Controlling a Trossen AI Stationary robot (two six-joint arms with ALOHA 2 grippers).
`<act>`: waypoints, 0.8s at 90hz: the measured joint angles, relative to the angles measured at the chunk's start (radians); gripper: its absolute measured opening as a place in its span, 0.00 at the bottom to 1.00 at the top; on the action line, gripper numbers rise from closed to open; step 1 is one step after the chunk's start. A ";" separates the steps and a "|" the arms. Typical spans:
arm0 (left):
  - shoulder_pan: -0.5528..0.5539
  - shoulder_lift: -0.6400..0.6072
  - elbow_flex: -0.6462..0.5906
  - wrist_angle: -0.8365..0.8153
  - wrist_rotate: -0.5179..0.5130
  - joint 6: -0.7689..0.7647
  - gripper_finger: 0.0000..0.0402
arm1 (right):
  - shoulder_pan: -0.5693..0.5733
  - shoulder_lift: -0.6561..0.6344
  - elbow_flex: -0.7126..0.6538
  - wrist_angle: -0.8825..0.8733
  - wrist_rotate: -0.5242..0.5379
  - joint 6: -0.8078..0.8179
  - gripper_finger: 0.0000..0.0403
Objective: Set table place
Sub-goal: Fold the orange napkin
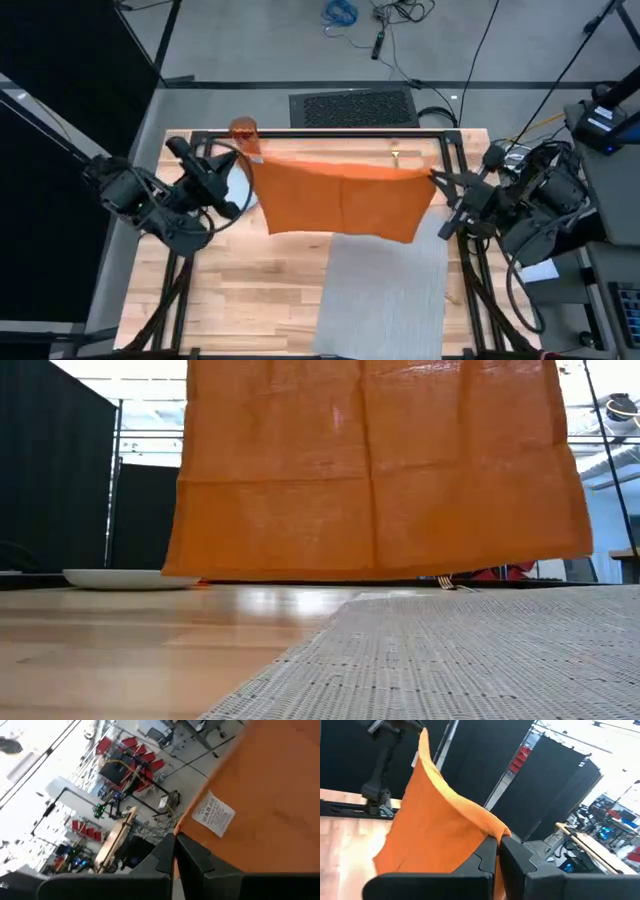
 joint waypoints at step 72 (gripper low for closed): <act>-0.153 0.033 0.008 0.370 -0.149 0.361 0.00 | 0.063 0.033 0.000 0.195 0.001 -0.197 0.00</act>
